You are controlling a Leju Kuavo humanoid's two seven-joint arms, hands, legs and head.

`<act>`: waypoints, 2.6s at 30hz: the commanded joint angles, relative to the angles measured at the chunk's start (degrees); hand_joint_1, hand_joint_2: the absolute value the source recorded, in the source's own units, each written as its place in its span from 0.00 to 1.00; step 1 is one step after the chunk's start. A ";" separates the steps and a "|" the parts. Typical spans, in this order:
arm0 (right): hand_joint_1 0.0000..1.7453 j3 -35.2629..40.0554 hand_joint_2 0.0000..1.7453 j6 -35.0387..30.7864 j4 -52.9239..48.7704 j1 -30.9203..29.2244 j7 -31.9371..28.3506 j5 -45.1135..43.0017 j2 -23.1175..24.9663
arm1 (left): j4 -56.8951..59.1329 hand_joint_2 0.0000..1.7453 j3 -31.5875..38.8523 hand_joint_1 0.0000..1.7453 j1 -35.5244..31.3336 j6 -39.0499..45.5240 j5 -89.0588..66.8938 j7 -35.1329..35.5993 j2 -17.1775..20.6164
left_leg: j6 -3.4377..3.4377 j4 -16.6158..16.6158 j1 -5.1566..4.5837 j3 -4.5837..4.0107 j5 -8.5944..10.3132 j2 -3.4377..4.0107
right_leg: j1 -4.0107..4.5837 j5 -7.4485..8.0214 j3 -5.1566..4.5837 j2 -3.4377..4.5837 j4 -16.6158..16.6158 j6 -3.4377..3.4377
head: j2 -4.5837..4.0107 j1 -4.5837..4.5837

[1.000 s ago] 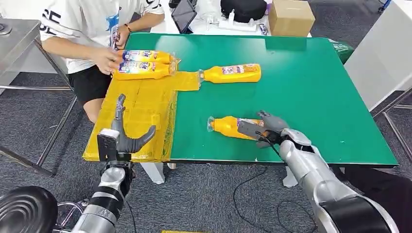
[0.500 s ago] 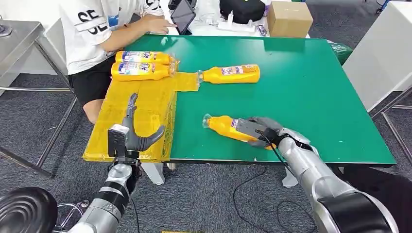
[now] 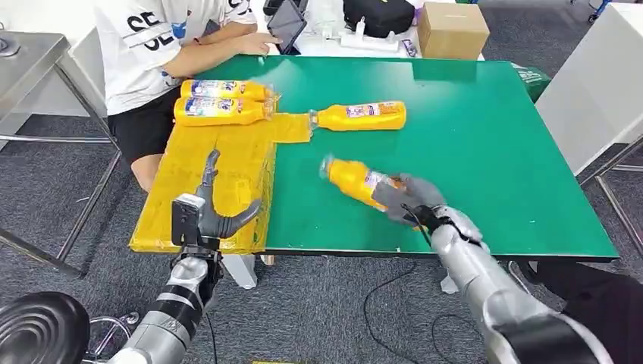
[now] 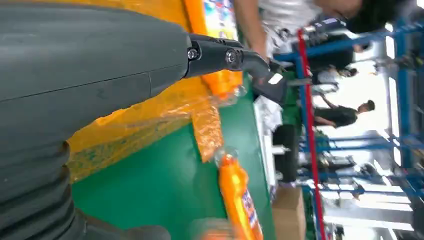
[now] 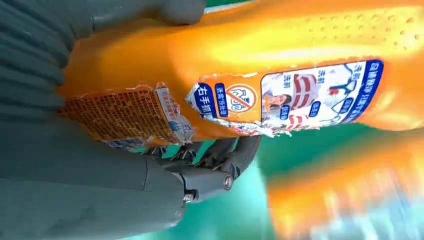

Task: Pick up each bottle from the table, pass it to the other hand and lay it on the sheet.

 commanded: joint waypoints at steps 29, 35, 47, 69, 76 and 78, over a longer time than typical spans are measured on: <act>1.00 -6.67 1.00 -10.96 -20.25 16.44 -22.95 -11.42 14.71 | 4.17 1.00 -8.50 0.00 -8.61 -28.90 20.59 9.09 -1.85 | -0.06 0.00 0.08 -0.14 -0.08 0.02 | 0.07 -0.06 -0.09 -0.02 -0.07 -0.08 | 0.00 0.00; 1.00 4.58 1.00 -13.84 -11.35 16.12 -22.95 -12.32 17.47 | 2.84 1.00 -12.44 0.00 -7.83 -32.35 21.98 9.70 -2.49 | -0.07 -0.03 0.07 -0.18 -0.07 0.07 | 0.06 -0.05 -0.15 0.02 -0.06 -0.10 | 0.00 0.02; 1.00 7.06 1.00 -15.13 -9.79 15.48 -22.95 -12.68 17.40 | 3.36 1.00 -13.07 0.00 -8.06 -32.38 22.39 9.53 -2.36 | -0.07 0.03 0.08 -0.09 -0.15 0.09 | 0.07 -0.11 -0.04 0.05 -0.03 -0.10 | 0.00 0.02; 1.00 12.35 1.00 -16.43 -0.56 11.38 -22.95 -11.28 21.04 | 9.74 1.00 -19.06 1.00 -10.09 -30.70 20.08 9.56 -2.75 | -0.07 0.05 0.09 -0.16 -0.12 0.00 | 0.08 -0.12 -0.10 -0.05 0.01 -0.11 | 0.00 0.04; 1.00 11.69 1.00 -16.91 -1.04 11.36 -22.95 -11.80 20.85 | 9.85 1.00 -20.35 1.00 -10.22 -29.68 17.14 7.88 -2.18 | -0.09 0.05 0.08 -0.12 -0.16 0.00 | 0.07 -0.16 -0.07 -0.04 0.02 -0.13 | 0.00 0.04; 1.00 11.20 1.00 -17.13 -1.24 11.36 -22.95 -12.02 20.69 | 9.84 1.00 -20.40 1.00 -10.11 -29.63 16.74 7.77 -2.05 | -0.07 0.03 0.06 -0.16 -0.14 0.05 | 0.05 -0.13 -0.12 0.03 0.01 -0.11 | 0.00 0.02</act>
